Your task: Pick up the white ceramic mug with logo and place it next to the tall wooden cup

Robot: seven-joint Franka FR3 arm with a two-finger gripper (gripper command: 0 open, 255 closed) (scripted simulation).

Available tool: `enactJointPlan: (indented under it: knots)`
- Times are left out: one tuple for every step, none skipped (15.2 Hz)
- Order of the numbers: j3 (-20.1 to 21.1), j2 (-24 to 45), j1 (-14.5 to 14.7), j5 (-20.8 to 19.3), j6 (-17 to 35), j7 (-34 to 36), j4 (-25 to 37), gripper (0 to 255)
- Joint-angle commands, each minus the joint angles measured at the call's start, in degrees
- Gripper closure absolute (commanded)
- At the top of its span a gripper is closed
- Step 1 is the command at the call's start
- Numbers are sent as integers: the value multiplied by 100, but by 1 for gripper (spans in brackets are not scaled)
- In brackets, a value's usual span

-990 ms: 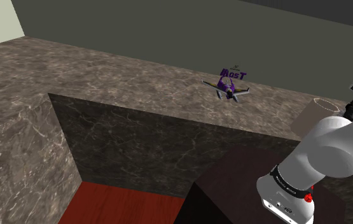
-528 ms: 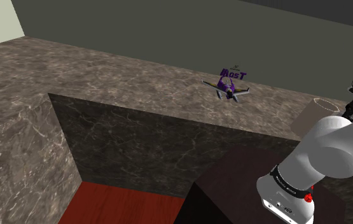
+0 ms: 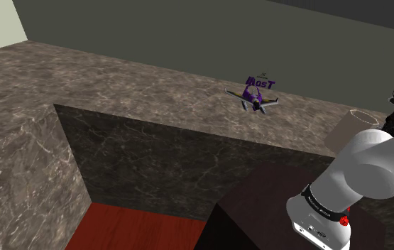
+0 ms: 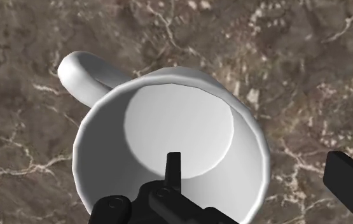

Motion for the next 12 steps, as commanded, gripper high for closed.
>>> enactJointPlan:
  knots:
    - [267,58,-217,125,-143,-74,47,0]
    - [533,104,-432,238,-292,-141,104,0]
    - [794,133,-639,333,-450,-196,170,0]
    - [995,142,-793,393,-581,-229,229,0]
    - [996,134,-792,384,-585,-223,229,0]
    - [997,132,-793,382,-586,-222,229,0]
    - [996,131,-792,381,-587,-221,230,0]
    - [996,131,-791,381,-587,-221,230,0]
    - [996,131,-791,381,-587,-221,230,0]
    - [996,131,-791,381,-587,-221,230,0]
    - [996,131,-791,381,-587,-221,230,0]
    - [996,131,-791,381,-587,-221,230,0]
